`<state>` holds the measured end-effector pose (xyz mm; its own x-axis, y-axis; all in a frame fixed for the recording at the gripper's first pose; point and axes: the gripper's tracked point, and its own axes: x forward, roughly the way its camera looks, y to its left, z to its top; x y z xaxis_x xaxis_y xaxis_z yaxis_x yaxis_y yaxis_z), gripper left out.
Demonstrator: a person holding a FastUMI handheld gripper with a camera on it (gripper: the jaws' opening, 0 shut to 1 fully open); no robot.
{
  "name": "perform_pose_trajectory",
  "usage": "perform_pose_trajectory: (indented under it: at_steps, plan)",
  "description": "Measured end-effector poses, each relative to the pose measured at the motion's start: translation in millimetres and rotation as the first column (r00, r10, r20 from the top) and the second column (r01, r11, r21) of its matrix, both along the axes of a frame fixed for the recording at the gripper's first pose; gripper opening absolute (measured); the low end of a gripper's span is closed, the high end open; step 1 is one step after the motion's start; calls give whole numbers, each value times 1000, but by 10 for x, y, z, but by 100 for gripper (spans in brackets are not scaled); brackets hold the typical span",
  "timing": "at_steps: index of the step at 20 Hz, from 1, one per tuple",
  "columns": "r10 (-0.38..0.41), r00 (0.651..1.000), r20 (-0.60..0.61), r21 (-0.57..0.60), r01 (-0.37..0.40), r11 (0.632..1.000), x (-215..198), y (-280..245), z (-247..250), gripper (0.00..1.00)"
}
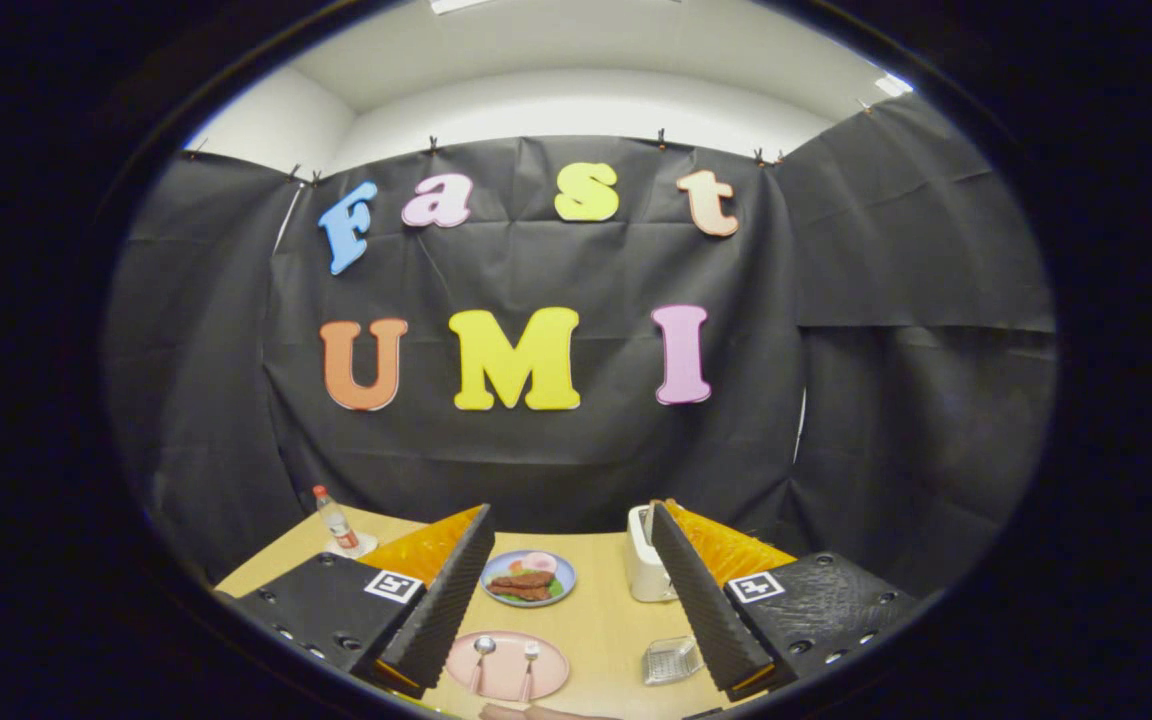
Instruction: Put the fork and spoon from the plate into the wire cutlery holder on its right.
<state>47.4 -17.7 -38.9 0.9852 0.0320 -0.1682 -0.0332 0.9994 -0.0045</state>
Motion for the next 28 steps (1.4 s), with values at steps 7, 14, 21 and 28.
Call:
perform_pose_trajectory:
  at_steps: [7,14,21,28]
  plan:
    - [40,978,-206,-54,-52,997,410,283,-1164,95]
    - [62,881,-470,-100,-123,987,582,558,-2562,96]
    - [57,751,-658,-88,-152,984,398,721,-3523,92]
    - [43,665,-746,-72,-145,987,336,750,-3935,81]
